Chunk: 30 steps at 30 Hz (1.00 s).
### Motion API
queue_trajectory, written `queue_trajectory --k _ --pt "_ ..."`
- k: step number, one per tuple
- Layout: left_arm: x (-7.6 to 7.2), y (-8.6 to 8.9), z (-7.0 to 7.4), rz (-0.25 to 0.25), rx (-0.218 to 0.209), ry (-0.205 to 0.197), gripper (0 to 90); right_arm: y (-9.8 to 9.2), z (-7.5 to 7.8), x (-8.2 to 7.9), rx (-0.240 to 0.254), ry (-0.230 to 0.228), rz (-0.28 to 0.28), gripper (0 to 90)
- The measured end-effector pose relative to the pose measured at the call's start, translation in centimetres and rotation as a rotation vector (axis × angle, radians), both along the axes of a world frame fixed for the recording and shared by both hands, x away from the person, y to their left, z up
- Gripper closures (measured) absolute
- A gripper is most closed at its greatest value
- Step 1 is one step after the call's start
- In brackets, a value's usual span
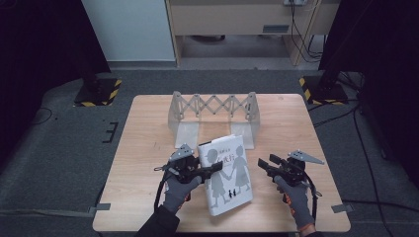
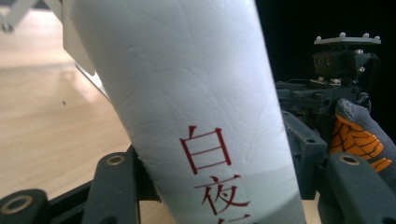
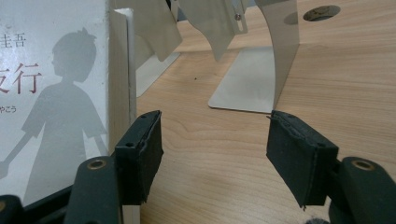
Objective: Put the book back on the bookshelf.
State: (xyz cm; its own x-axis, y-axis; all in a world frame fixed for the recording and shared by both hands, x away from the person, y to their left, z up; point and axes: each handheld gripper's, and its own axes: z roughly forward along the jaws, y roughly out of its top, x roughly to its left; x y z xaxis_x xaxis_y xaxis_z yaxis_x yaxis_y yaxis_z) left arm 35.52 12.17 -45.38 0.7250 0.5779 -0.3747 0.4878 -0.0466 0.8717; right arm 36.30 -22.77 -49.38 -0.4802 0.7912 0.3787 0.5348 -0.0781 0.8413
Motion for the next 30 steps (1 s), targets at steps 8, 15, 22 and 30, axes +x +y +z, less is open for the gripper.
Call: queue_trajectory --k 8,15,22,30 --pt "-0.4 0.9 -0.5 -0.014 -0.022 0.007 43.0 0.4 0.2 -0.1 0.04 -0.017 0.015 35.3" --pt "-0.7 1.4 -0.7 -0.034 -0.02 0.014 42.6 1.4 0.2 -0.1 0.014 -0.03 0.039 34.7" --pt "-1.3 1.9 -1.5 -0.041 -0.017 0.023 39.8 1.0 -0.1 0.0 -0.004 -0.021 0.015 33.8" --pt "-1.3 1.7 -1.4 -0.03 -0.029 0.011 42.5 1.0 -0.5 0.2 -0.05 -0.006 0.022 33.0"
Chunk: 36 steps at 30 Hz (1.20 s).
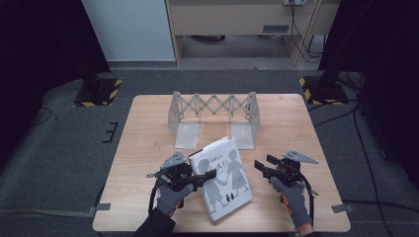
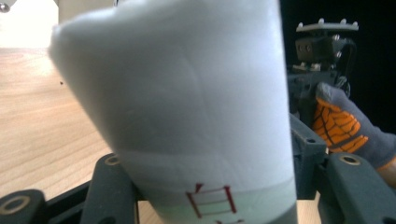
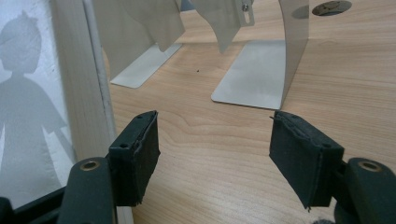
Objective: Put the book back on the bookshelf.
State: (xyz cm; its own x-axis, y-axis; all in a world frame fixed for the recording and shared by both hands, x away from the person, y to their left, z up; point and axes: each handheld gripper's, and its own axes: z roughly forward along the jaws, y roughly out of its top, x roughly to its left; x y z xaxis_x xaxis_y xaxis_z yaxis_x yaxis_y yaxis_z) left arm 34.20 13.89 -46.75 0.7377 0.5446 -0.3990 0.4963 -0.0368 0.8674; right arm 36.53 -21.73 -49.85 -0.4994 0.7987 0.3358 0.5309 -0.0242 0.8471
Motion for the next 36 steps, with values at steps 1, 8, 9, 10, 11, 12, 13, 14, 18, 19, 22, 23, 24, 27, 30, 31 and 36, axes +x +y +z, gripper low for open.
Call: queue_trajectory --k 1,8,9,10,11,12,13,14,18,19,22,23,24,27,30,31,36 --pt "0.1 -0.1 0.2 0.004 0.006 -0.006 42.6 0.0 0.0 0.0 -0.006 0.0 -0.001 32.9" --pt "0.7 -0.6 2.0 0.055 0.063 -0.102 44.2 -0.7 0.0 0.1 -0.014 0.0 -0.021 32.8" --pt "0.8 -0.5 2.1 0.062 0.063 -0.11 45.0 -0.8 0.0 0.1 -0.013 -0.003 -0.025 32.8" --pt "0.7 -0.3 2.2 0.07 0.061 -0.121 45.6 -0.9 -0.1 0.2 -0.014 0.0 -0.029 32.8" --pt "0.7 -0.2 2.2 0.073 0.064 -0.13 46.0 -0.9 -0.1 0.2 -0.013 0.0 -0.035 32.8" --pt "0.7 -0.1 2.1 0.071 0.06 -0.126 46.0 -1.0 -0.1 0.2 -0.016 -0.001 -0.037 32.8" --pt "0.6 0.1 1.9 0.07 0.049 -0.125 46.1 -1.1 -0.1 0.2 -0.02 -0.003 -0.039 32.8" --pt "0.5 0.2 1.8 0.066 0.046 -0.129 46.1 -1.1 -0.1 0.3 -0.023 -0.004 -0.04 32.7" --pt "-0.2 0.5 1.4 0.053 0.026 -0.124 45.8 -1.1 -0.3 0.4 -0.036 0.007 -0.051 32.1" --pt "-0.3 0.5 1.4 0.05 0.018 -0.126 46.2 -1.1 -0.4 0.4 -0.046 0.005 -0.048 32.0" --pt "-0.6 0.3 1.5 0.05 0.028 -0.134 46.2 -1.1 -0.5 0.4 -0.074 0.014 -0.052 30.9" --pt "-0.7 0.3 1.5 0.049 0.026 -0.134 46.2 -1.1 -0.6 0.5 -0.079 0.017 -0.055 30.6" --pt "-0.7 0.2 1.5 0.049 0.025 -0.134 46.3 -1.2 -0.6 0.5 -0.088 0.022 -0.056 30.0" --pt "-1.1 0.0 1.6 0.051 0.03 -0.139 46.2 -1.4 -0.9 0.7 -0.12 0.037 -0.075 28.5" --pt "-1.3 -0.1 1.7 0.045 0.026 -0.141 45.9 -1.6 -1.1 0.7 -0.192 0.031 -0.099 26.4" --pt "-1.4 -0.2 1.7 0.043 0.025 -0.141 45.9 -1.7 -1.1 0.7 -0.22 0.034 -0.109 25.7" --pt "-1.8 -0.5 1.9 0.033 0.022 -0.149 45.7 -2.4 -1.5 0.9 -0.304 0.049 -0.147 24.1"
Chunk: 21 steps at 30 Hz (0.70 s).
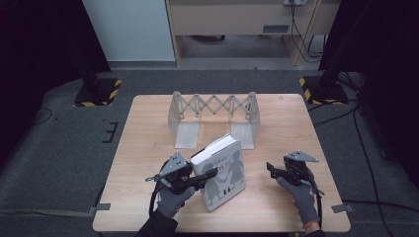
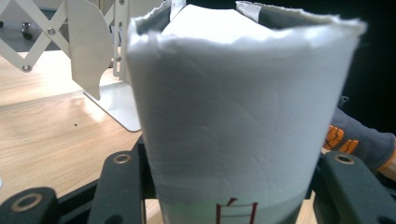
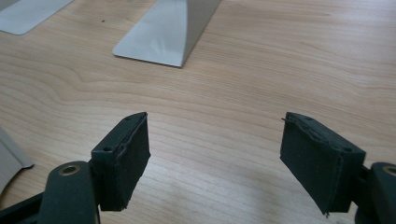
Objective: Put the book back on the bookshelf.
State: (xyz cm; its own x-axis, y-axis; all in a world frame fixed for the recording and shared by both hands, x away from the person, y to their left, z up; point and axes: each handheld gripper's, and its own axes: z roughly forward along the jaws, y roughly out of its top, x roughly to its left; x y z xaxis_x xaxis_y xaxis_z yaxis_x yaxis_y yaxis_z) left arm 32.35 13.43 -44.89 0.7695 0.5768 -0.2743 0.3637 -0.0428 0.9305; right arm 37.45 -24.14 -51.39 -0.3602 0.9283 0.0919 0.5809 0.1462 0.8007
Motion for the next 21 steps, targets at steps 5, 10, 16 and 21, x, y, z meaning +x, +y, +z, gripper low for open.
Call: queue_trajectory --k 5,10,16,21 --pt "-0.6 -0.5 0.1 -0.014 -0.001 -0.013 45.7 -1.0 -0.4 0.0 0.009 0.01 -0.039 24.3" --pt "-1.1 -1.3 0.1 -0.044 0.0 -0.019 44.9 -1.6 -0.8 0.2 0.005 0.023 -0.071 23.2" --pt "-1.9 -2.2 0.2 -0.049 0.034 -0.047 44.1 -2.0 -1.3 0.4 -0.018 0.036 -0.083 22.3" --pt "-2.0 -2.3 0.5 -0.045 0.049 -0.045 43.2 -1.9 -1.5 0.4 -0.029 0.041 -0.079 21.6"
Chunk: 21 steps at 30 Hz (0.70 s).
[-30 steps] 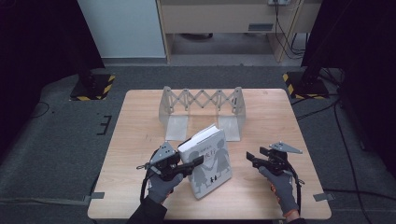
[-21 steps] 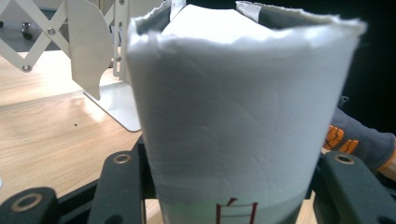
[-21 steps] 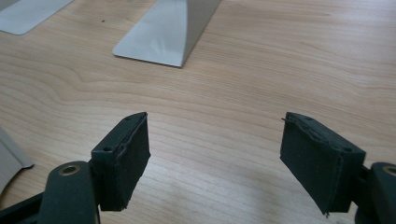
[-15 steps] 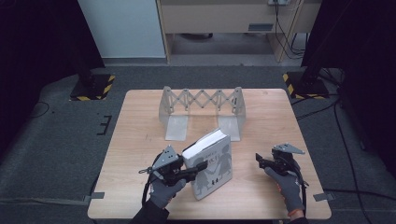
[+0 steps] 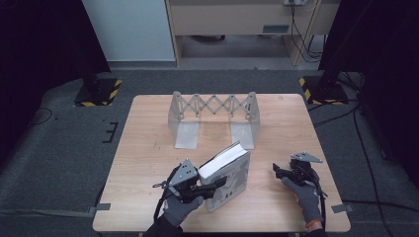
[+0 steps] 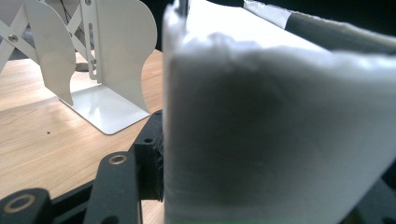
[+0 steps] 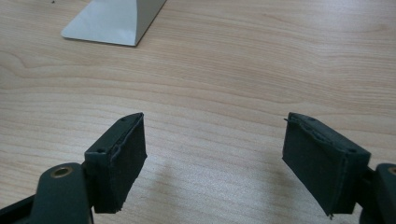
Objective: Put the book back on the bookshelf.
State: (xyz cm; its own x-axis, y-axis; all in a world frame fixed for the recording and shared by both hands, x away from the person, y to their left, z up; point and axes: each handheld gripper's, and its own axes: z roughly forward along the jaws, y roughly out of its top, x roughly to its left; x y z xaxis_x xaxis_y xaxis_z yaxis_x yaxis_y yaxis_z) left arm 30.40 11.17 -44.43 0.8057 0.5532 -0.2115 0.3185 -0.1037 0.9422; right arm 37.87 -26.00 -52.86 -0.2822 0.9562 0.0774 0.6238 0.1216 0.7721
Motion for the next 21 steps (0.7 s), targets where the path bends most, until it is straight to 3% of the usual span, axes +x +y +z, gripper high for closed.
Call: queue_trajectory --k 8,17,21 --pt "-0.3 -0.3 1.2 0.003 0.057 -0.036 41.8 0.0 -0.4 0.2 -0.013 0.017 -0.008 20.6" --pt "-0.3 -1.1 2.3 0.002 0.034 -0.047 40.7 0.2 -0.9 0.4 -0.052 0.035 0.0 19.1" --pt "-0.1 -1.5 2.8 0.009 0.046 -0.062 37.7 0.3 -0.9 0.3 -0.056 0.037 -0.002 19.0"
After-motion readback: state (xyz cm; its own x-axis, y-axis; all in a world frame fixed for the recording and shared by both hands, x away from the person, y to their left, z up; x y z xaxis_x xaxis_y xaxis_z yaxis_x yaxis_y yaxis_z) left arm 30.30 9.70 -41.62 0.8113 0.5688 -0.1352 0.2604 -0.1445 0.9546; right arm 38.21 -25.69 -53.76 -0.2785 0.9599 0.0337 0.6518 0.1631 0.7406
